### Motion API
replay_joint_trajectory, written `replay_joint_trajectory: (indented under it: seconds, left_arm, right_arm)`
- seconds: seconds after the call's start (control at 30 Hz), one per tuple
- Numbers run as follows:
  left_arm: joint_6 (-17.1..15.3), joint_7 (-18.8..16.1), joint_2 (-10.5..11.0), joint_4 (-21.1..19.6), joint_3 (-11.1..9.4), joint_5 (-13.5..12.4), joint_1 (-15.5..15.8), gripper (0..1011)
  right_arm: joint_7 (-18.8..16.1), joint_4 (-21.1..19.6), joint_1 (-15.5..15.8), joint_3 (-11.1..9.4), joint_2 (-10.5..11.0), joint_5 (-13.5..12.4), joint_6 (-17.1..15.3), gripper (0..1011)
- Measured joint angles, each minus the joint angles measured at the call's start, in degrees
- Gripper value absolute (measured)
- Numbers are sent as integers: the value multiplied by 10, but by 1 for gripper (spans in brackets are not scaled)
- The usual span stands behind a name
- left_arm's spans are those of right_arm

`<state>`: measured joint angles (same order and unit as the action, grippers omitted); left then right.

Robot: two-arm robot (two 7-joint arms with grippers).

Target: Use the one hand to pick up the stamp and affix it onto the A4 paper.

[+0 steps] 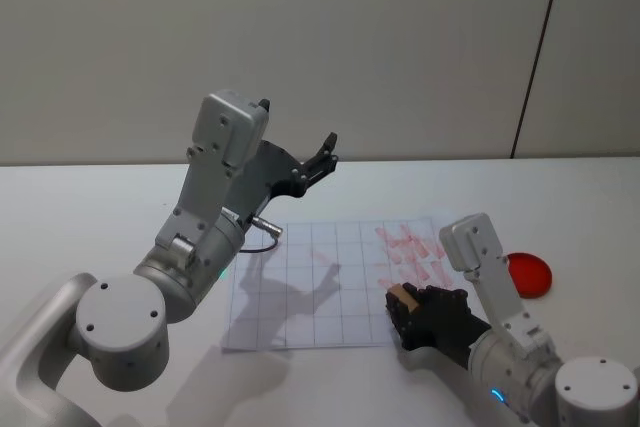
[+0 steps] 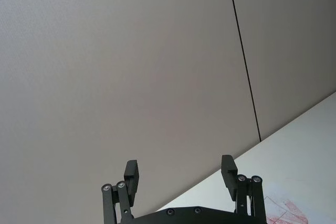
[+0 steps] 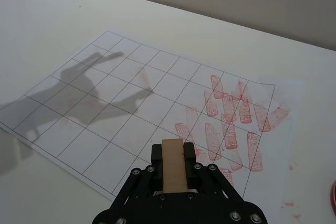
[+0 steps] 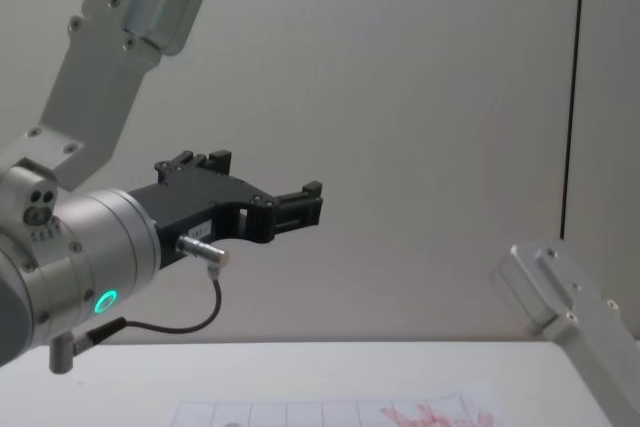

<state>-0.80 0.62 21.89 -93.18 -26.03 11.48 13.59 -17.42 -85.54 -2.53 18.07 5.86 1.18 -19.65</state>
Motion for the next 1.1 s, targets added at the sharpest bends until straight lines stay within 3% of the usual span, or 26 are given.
replay_joint_trajectory:
  seconds: [0.5, 1.1]
  left_arm:
    - [0, 0, 0, 0, 0, 0, 0, 1001]
    - [0, 0, 0, 0, 0, 0, 0, 1002]
  right_arm:
    - [-1, 12, -8, 2, -4, 1, -2, 216]
    - [6, -41, -24, 1, -16, -24, -41, 217]
